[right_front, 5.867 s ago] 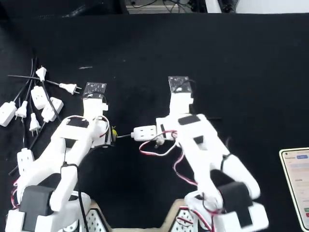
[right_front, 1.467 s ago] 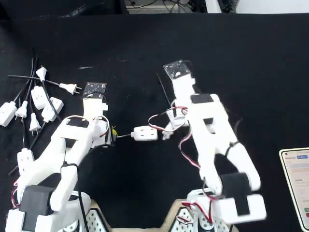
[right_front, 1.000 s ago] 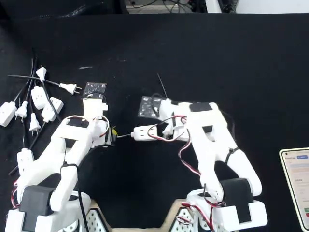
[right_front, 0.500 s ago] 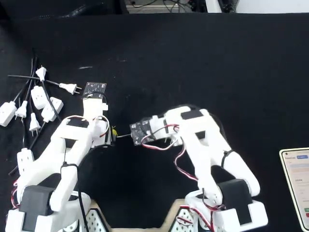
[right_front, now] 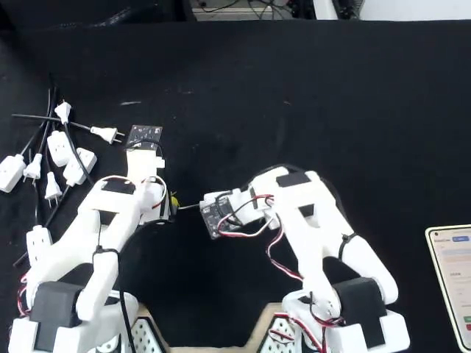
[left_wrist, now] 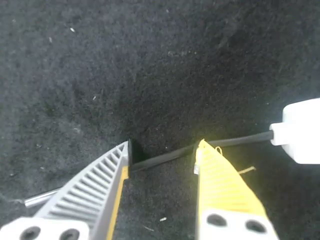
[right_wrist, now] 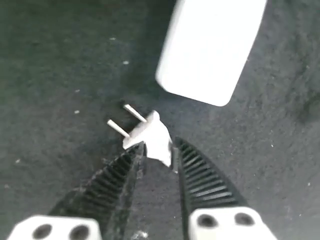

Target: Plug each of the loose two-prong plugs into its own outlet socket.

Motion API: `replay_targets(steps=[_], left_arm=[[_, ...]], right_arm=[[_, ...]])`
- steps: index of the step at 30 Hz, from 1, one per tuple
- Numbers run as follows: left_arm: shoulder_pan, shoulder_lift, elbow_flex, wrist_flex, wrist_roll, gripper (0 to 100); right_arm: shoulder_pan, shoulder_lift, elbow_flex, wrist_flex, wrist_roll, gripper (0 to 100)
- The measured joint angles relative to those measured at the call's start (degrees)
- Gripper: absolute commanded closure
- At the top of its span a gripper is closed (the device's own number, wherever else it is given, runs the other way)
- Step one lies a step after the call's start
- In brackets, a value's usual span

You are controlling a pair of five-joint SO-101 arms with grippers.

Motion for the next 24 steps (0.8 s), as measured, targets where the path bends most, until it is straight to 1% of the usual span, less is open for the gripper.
replay_targets(steps=[3, 10, 14, 16, 19, 24], left_arm=[[0.0, 0.0, 0.0, 0.0, 0.0, 78], [0.0, 0.0, 0.0, 0.0, 0.0, 78], [0.0, 0.0, 0.0, 0.0, 0.0, 78], [0.0, 0.0, 0.0, 0.0, 0.0, 78], [0.0, 0.0, 0.0, 0.0, 0.0, 78], [0.0, 0.0, 0.0, 0.0, 0.0, 78]], right_arm=[[0.0, 0.0, -1.58, 3.34, 2.9, 97.9], [0.18, 0.0, -3.43, 8.44, 3.87, 98.8], [4.31, 0.09, -3.96, 9.05, 3.87, 98.8], [6.07, 0.26, -4.13, 9.32, 2.73, 98.8], [7.82, -0.53, -3.6, 9.58, -4.48, 98.8], [8.26, -5.71, -2.99, 11.16, -22.59, 98.5]])
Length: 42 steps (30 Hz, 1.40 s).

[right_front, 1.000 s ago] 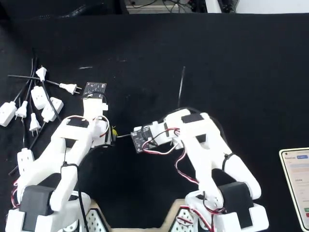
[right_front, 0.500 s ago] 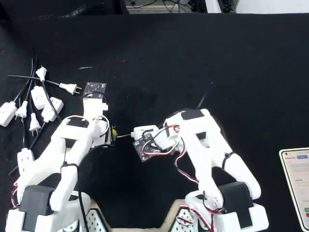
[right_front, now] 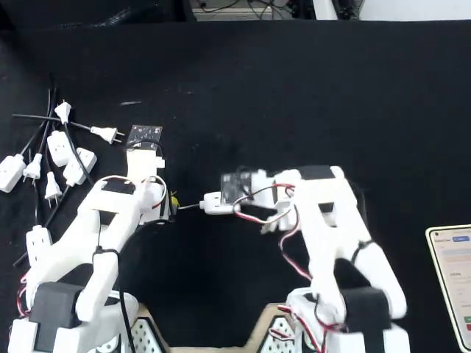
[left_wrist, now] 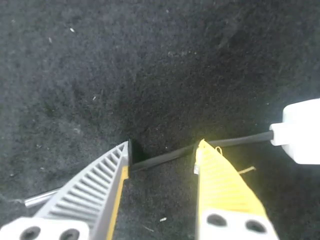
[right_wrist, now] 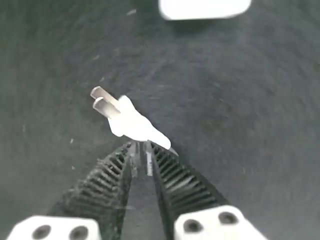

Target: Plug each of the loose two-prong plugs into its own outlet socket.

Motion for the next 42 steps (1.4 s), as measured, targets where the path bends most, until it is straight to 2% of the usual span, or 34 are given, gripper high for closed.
replay_targets(steps=[3, 8, 10, 13, 16, 23, 34, 42], left_arm=[[0.0, 0.0, 0.0, 0.0, 0.0, 78], [0.0, 0.0, 0.0, 0.0, 0.0, 78], [0.0, 0.0, 0.0, 0.0, 0.0, 78], [0.0, 0.0, 0.0, 0.0, 0.0, 78], [0.0, 0.0, 0.0, 0.0, 0.0, 78], [0.0, 0.0, 0.0, 0.0, 0.0, 78], [0.0, 0.0, 0.0, 0.0, 0.0, 78], [0.0, 0.0, 0.0, 0.0, 0.0, 78]], right_arm=[[0.18, -3.69, 2.02, 0.0, -3.6, 97.0], [0.09, -6.24, 5.71, 0.0, -0.09, 71.4], [0.09, -6.24, 6.33, 0.0, 0.62, 68.0], [0.09, -6.24, 6.33, 0.0, 2.9, 71.7], [0.09, -6.24, 6.33, 0.0, 8.62, 75.6], [0.09, -6.24, 7.74, 0.0, 17.23, 77.1], [0.09, -6.33, 12.13, -4.04, 18.9, 77.6], [-0.09, -6.33, 16.7, -12.84, 18.64, 92.8]])
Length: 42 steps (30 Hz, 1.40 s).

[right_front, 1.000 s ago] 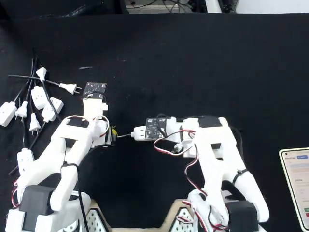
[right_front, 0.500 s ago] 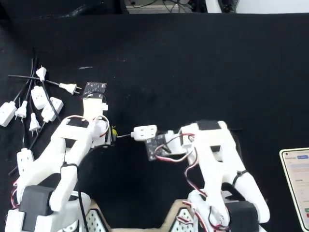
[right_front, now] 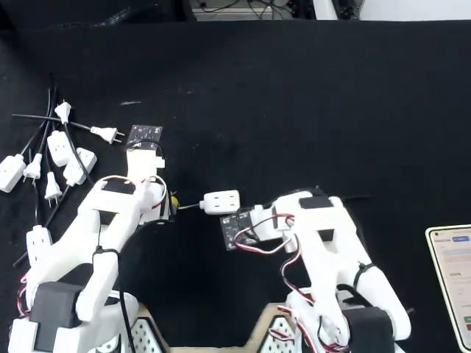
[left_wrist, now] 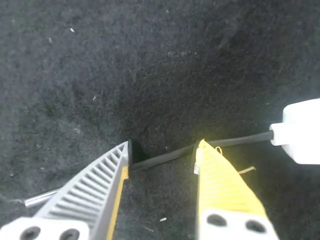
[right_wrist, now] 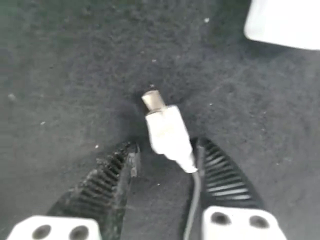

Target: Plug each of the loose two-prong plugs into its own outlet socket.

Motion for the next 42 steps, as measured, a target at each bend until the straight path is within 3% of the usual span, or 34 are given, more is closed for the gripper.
replay_targets(steps=[2, 11, 19, 22, 31, 37, 42], left_arm=[[0.0, 0.0, 0.0, 0.0, 0.0, 78], [0.0, 0.0, 0.0, 0.0, 0.0, 78], [0.0, 0.0, 0.0, 0.0, 0.0, 78], [0.0, 0.0, 0.0, 0.0, 0.0, 78], [0.0, 0.0, 0.0, 0.0, 0.0, 78], [0.0, 0.0, 0.0, 0.0, 0.0, 78], [0.0, 0.0, 0.0, 0.0, 0.0, 78]], right_arm=[[0.0, 0.0, 0.0, -0.88, -2.73, 98.7], [0.18, -0.79, -2.2, -1.05, -15.38, 98.8], [0.18, -0.79, -10.81, 7.21, -45.36, 98.3], [0.18, 0.0, -11.08, 8.88, -53.19, 98.3], [0.18, 11.08, -11.87, 7.12, -54.95, 98.2], [0.18, 11.34, -17.67, 12.75, -54.95, 84.9], [0.18, 11.34, -19.08, 15.47, -55.03, 84.8]])
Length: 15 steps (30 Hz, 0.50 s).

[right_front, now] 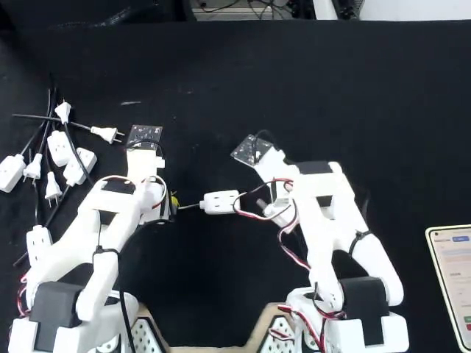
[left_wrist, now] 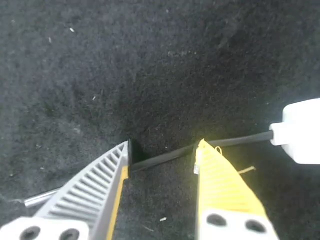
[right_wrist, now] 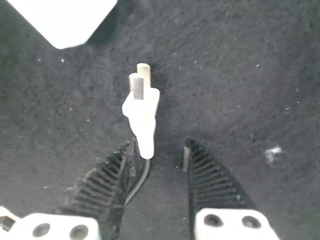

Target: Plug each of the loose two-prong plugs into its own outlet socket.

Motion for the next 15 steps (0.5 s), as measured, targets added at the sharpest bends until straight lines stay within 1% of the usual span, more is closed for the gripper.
replay_targets(steps=[10, 15], left_arm=[[0.0, 0.0, 0.0, 0.0, 0.0, 78], [0.0, 0.0, 0.09, 0.0, 0.0, 78]], right_arm=[[0.0, 0.0, 0.0, -2.99, 0.0, 84.8], [0.0, 0.0, 0.0, -4.57, 3.69, 84.8]])
